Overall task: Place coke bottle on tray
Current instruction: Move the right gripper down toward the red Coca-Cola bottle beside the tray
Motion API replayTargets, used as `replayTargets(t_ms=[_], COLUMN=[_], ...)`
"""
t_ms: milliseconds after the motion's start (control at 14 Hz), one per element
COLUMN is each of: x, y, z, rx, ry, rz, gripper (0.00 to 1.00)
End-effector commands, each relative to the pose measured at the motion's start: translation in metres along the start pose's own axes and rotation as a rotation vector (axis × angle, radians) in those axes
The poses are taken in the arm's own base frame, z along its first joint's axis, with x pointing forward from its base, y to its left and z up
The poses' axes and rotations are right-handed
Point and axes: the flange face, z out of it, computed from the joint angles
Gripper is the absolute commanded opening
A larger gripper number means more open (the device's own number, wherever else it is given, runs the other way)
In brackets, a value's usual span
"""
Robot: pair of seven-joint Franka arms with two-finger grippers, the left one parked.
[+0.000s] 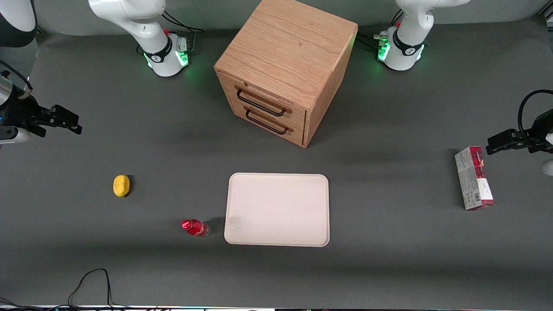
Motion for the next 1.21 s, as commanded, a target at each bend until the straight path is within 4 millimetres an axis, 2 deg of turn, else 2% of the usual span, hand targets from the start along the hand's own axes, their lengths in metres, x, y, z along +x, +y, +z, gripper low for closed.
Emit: replayTargets(t_ms=[0,214,357,429,571,643,786,929,1143], x=[-0.006,-0.003,0.004,0.014,0.044,0.057,0.083,0.104,0.134], y=[-0.01,-0.016,-0.04,-0.047,-0.09,-0.113,-0.152,-0.175,-0.207], z=[-0.008,0.002,-0.001,-0.01,-0.024,-0.02,-0.006,0.015,0.087], rx=[-0.012,0.01,0.055,0.056,0.065,0.071,0.088,0.071,0.091], ry=[-0.008,-0.025,0.001,0.028,0.071,0.07,0.063,0.054,0.021], rz=[-0.019,-0.024,-0.052,-0.05,-0.055,-0.033,0.011,-0.021,-0.041], gripper=[1.0,1.0,1.0,1.0,1.0,1.0,1.0,1.0,1.0])
